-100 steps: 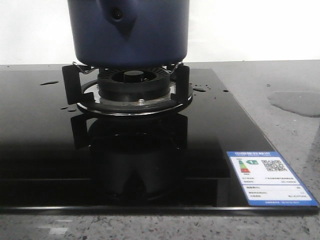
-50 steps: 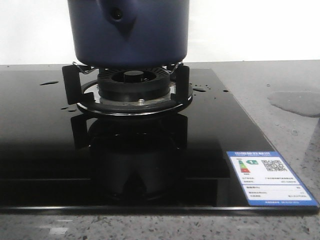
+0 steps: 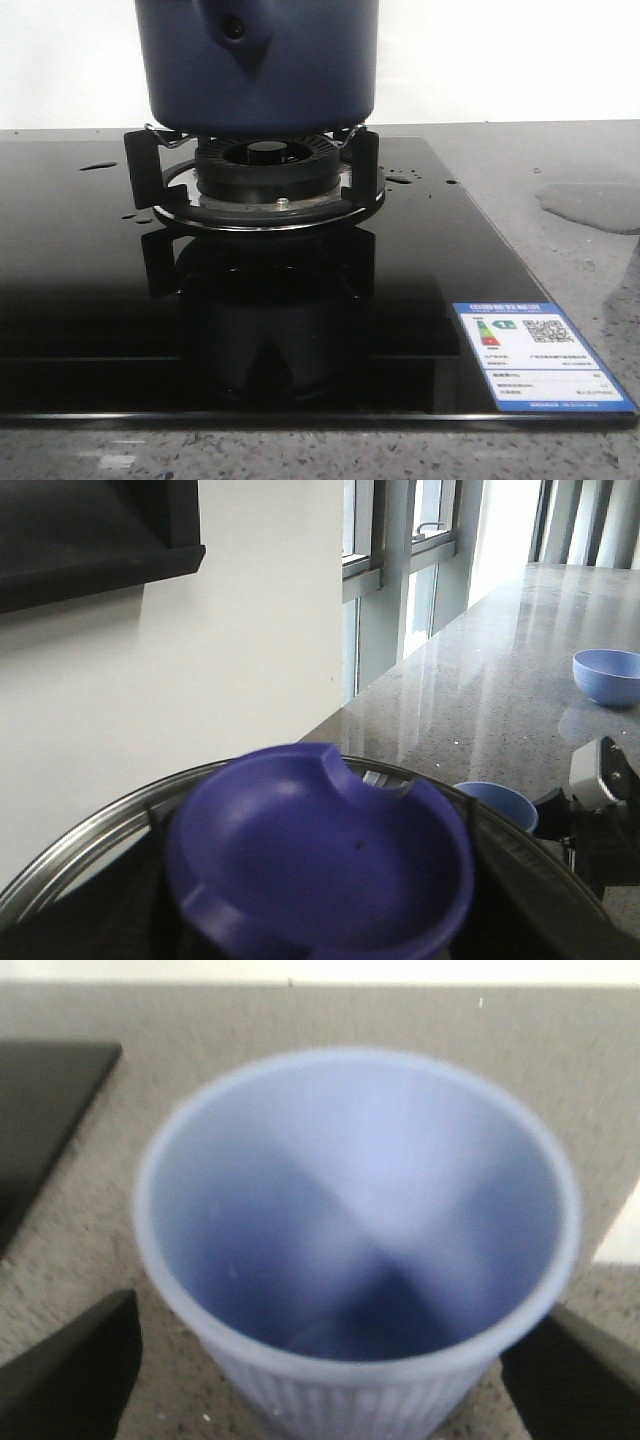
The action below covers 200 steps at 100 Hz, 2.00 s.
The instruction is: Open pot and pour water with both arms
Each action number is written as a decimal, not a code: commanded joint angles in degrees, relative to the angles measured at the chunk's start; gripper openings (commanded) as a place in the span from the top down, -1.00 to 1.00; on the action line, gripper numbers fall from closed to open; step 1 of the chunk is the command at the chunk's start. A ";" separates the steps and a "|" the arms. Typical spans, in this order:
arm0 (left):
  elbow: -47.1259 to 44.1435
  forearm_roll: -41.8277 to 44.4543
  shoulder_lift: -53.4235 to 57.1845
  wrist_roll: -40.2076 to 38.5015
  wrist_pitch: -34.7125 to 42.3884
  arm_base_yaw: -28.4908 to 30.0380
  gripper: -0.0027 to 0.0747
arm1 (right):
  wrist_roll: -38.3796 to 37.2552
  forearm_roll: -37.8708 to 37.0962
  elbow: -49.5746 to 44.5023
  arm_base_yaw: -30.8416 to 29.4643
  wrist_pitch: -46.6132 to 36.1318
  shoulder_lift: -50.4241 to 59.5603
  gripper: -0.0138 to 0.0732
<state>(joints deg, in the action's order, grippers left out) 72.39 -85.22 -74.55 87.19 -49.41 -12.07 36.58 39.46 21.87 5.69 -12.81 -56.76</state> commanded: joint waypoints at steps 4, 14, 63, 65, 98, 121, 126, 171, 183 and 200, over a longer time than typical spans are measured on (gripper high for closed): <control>2.06 -4.57 0.94 -0.54 0.04 -0.61 0.04 | 0.07 -0.28 1.46 -0.41 -2.60 5.97 -0.78; 2.06 -4.51 -0.38 -0.44 0.04 -0.61 0.04 | 0.07 -0.28 1.46 -0.41 -1.71 10.47 -0.78; 2.06 -5.50 -9.09 8.73 -1.12 -4.87 0.04 | 0.07 -0.28 4.19 -0.41 11.34 29.59 0.45; 2.06 -5.50 -9.53 8.73 -0.37 -5.08 0.04 | 0.07 -0.28 4.19 -0.41 11.32 29.91 0.57; 2.06 -7.47 -13.93 10.13 2.28 -5.54 0.04 | 0.07 -0.28 4.19 -0.41 14.78 30.66 0.84; 2.06 -7.07 -14.87 10.13 4.31 -5.54 0.04 | 0.07 -0.28 4.19 -0.41 14.89 30.66 0.84; 2.06 -7.07 -14.87 10.13 4.93 -5.54 0.04 | 0.07 -0.28 4.19 -0.41 14.89 30.66 0.84; 2.06 -8.14 -14.87 10.13 6.73 -5.54 -0.74 | 0.07 -0.28 4.19 -0.41 14.89 30.66 0.84; 2.17 -10.23 -13.00 10.13 6.39 -5.54 -0.72 | 0.07 -0.28 4.19 -0.41 14.89 30.66 0.84; 2.17 -9.41 -5.01 6.31 8.34 -4.57 -0.35 | 0.43 -0.28 4.19 -0.41 15.13 30.66 0.84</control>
<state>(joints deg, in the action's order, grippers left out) 72.52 -91.27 -86.47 96.17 -40.94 -17.22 36.58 39.36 23.97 5.69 5.17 -26.14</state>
